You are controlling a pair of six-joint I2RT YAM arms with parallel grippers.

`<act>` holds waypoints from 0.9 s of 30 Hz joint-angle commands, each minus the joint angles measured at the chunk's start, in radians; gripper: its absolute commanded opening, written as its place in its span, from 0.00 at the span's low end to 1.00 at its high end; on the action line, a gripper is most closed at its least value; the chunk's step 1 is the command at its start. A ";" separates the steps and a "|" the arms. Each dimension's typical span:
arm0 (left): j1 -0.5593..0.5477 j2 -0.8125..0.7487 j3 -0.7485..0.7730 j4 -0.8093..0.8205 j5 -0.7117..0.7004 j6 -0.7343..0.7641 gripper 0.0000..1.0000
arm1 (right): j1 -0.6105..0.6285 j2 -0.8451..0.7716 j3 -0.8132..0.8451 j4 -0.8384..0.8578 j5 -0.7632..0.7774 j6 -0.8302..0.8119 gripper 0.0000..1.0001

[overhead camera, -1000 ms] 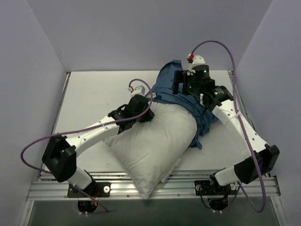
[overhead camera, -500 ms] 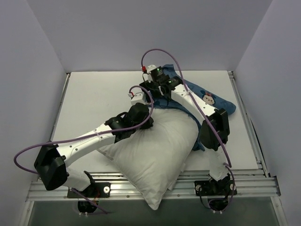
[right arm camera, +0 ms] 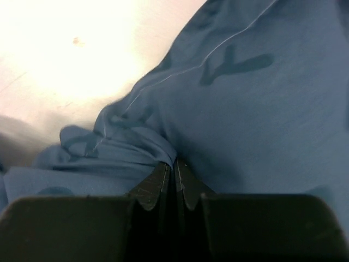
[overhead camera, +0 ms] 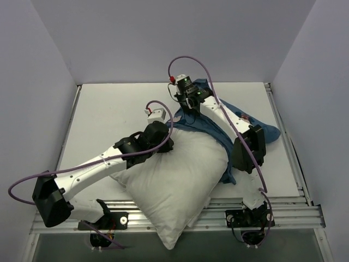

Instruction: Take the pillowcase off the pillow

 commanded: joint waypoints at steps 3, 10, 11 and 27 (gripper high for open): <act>-0.037 -0.161 0.073 -0.425 -0.018 0.071 0.02 | -0.209 -0.008 0.126 0.000 0.287 0.077 0.00; -0.042 -0.293 0.115 -0.568 -0.058 0.055 0.02 | -0.393 0.002 0.273 0.005 0.337 0.187 0.00; -0.042 -0.302 0.113 -0.579 -0.064 0.054 0.02 | -0.407 0.002 0.281 0.001 0.346 0.206 0.00; -0.027 -0.409 0.222 -0.854 -0.227 0.025 0.02 | -0.664 -0.038 0.444 -0.060 0.437 0.367 0.00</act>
